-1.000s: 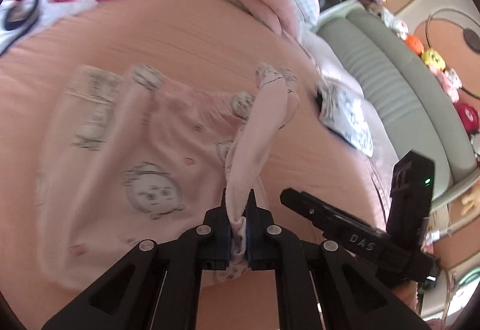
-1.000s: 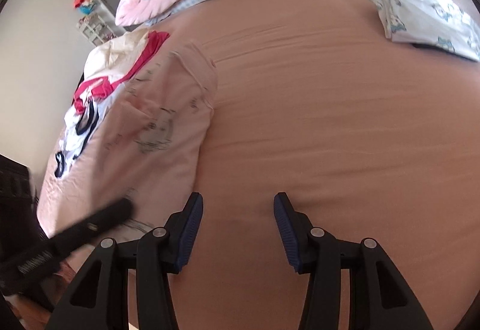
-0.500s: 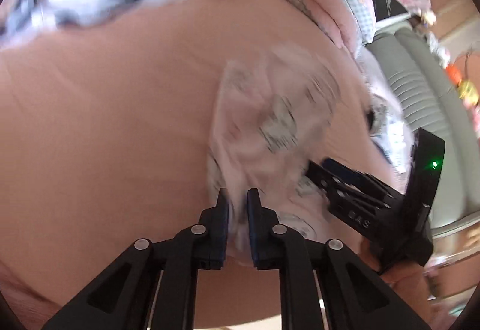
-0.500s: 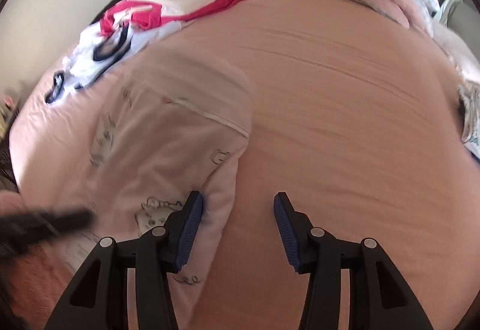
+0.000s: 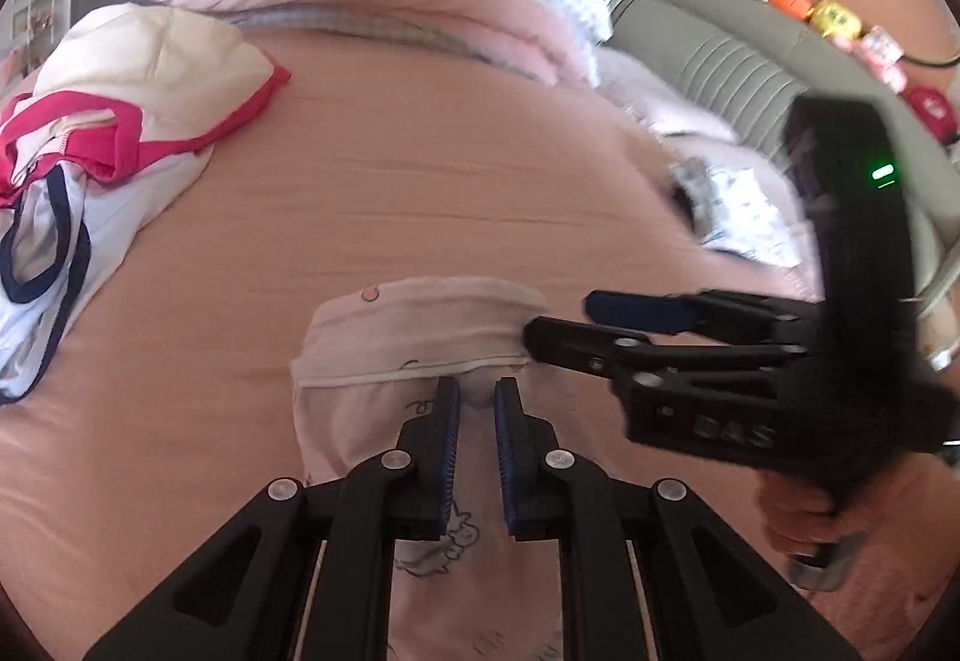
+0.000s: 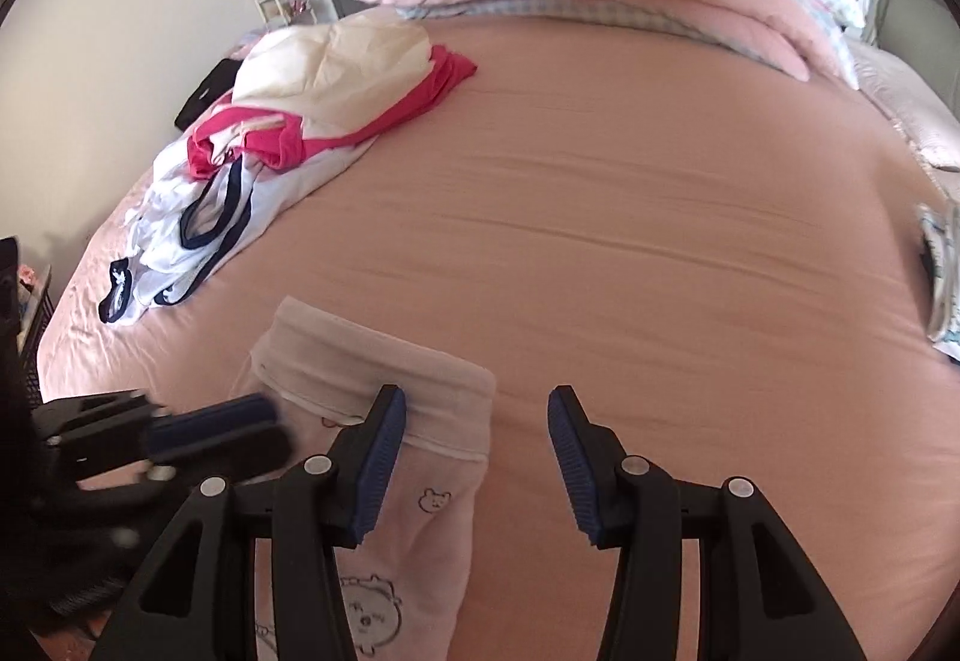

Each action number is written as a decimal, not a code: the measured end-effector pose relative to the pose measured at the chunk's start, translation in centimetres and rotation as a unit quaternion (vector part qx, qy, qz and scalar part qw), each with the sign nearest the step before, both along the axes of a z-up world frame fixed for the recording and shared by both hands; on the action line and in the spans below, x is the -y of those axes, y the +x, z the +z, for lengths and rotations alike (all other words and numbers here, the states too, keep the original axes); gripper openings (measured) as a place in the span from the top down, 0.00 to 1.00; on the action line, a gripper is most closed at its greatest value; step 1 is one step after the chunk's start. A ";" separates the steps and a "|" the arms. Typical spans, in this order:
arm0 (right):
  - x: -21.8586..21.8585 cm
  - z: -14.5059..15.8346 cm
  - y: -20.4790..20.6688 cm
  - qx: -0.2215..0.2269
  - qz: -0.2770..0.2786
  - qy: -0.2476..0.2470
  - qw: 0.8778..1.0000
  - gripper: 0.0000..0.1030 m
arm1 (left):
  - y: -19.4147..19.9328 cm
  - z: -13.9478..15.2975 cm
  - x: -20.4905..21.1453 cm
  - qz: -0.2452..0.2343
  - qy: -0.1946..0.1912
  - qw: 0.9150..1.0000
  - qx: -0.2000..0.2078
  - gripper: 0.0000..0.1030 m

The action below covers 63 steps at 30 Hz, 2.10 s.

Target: Fold clothes

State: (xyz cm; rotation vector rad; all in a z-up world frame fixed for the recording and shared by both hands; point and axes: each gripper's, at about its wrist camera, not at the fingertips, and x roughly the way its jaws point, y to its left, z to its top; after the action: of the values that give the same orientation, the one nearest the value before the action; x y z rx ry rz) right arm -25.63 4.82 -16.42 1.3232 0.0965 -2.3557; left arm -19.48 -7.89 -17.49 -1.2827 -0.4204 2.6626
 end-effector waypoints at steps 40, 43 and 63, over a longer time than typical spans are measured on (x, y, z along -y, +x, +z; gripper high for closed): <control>-1.8 -3.3 13.5 0.002 0.005 0.043 0.999 0.36 | 9.5 0.1 -4.1 -0.025 -0.033 0.997 0.058 0.89; -2.5 -3.8 14.0 0.015 0.000 0.025 1.000 0.35 | 9.9 -0.2 -3.4 -0.012 -0.037 0.997 0.069 0.89; -0.9 1.6 14.5 -0.041 -0.027 0.126 0.991 0.34 | 8.1 1.4 -5.3 0.055 -0.154 0.987 -0.003 0.47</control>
State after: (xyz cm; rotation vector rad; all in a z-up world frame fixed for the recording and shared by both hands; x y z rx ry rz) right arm -11.11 5.70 -14.84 1.3542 0.3998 -2.5087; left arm -11.40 -2.56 -16.11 -1.3659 -0.0809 2.9109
